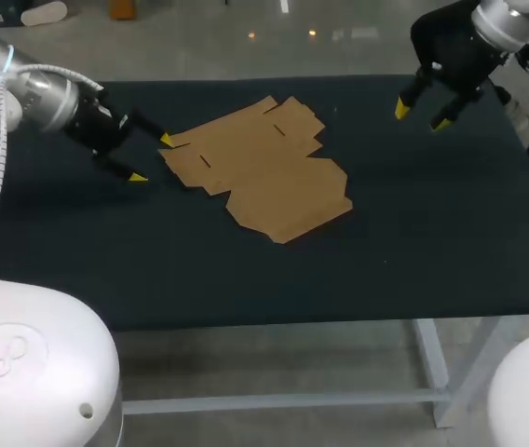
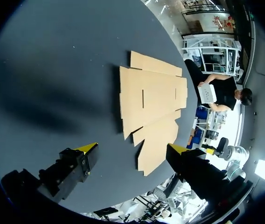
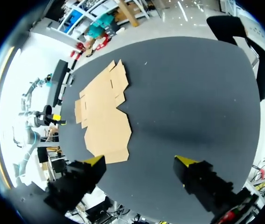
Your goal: Assemble the packaging by folding the flat box into shape, placing the metal phone stand inside, and closing the box properly
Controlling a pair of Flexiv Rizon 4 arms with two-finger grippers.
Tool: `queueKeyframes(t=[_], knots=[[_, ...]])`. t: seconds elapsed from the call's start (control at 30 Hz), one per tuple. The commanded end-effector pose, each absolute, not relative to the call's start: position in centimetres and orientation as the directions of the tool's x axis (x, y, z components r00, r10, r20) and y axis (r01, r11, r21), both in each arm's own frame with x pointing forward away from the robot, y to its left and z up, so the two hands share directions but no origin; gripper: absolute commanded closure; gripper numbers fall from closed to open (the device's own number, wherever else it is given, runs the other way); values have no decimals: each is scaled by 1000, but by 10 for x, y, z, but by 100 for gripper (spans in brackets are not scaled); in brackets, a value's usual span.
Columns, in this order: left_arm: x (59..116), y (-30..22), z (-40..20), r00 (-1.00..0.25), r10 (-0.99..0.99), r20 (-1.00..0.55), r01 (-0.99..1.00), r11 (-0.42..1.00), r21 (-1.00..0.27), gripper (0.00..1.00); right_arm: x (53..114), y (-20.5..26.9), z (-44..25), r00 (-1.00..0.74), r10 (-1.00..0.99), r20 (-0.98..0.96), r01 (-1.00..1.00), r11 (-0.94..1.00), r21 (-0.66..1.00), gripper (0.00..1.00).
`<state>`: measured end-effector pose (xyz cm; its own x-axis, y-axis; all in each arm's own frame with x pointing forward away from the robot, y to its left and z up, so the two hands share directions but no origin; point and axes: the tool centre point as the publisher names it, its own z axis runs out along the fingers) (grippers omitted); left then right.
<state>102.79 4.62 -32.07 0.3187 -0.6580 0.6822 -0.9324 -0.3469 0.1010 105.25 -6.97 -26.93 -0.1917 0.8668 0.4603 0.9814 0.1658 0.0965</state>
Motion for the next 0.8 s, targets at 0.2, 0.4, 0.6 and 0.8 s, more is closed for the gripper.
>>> queueKeyframes(t=[0.2,0.4,0.6,0.8], knots=[[1046,42,-345,262,-680,685,-949,-309,56,0,1049,-63,-265,-214,860,464,977,194,92,0],[1054,45,-362,180,-649,740,-966,-260,7,5,1046,-57,-267,-212,859,467,977,196,83,0],[1062,32,-370,137,-657,742,-978,-209,-4,13,1041,-57,-266,-207,861,464,978,195,74,0],[1075,25,-376,170,-604,778,-976,-212,49,36,1038,-57,-269,-199,862,466,980,190,68,0]])
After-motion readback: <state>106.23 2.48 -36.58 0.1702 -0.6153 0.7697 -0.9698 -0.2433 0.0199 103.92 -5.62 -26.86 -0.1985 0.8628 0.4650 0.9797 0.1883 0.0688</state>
